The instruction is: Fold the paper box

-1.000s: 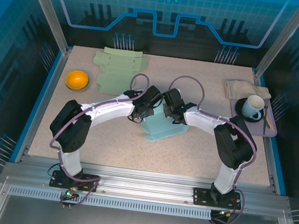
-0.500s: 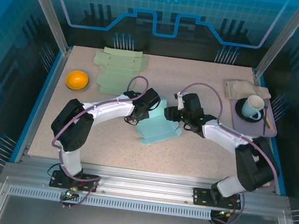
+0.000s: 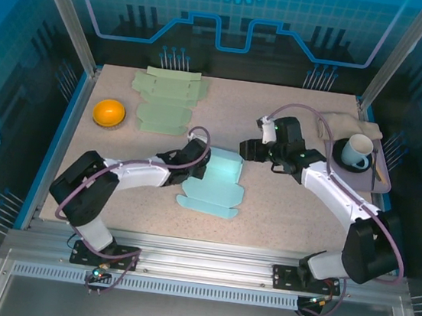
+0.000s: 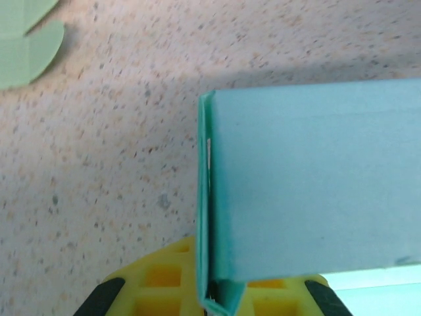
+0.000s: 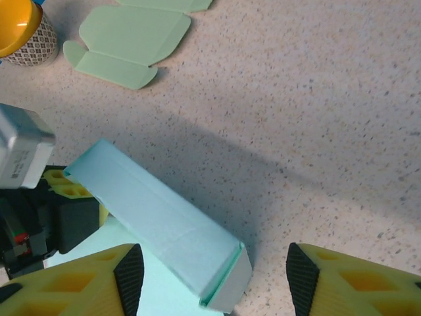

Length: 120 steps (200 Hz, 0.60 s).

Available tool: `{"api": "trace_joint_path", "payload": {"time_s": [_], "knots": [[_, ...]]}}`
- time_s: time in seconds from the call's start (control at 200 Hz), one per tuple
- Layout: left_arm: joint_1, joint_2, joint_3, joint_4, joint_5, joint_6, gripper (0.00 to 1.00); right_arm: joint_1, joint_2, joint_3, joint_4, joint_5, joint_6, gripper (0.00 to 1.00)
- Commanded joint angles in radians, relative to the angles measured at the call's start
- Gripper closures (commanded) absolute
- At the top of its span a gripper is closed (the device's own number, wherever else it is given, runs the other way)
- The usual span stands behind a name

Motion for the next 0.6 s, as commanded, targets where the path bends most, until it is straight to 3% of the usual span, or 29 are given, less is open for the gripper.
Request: {"api": "trace_joint_path", "payload": {"time_s": [0.0, 0.27, 0.595], "knots": [[-0.005, -0.024, -0.059, 0.287, 0.017, 0.185, 1.00, -0.002, 0.019, -0.012, -0.024, -0.065, 0.042, 0.40], [-0.007, 0.025, -0.108, 0.395, 0.046, 0.209, 1.00, -0.002, 0.074, -0.029, -0.042, -0.072, 0.043, 0.43], [-0.006, 0.085, -0.109, 0.420, 0.031, 0.211, 1.00, 0.003, 0.088, -0.117, -0.031, 0.019, 0.064, 0.51]]}}
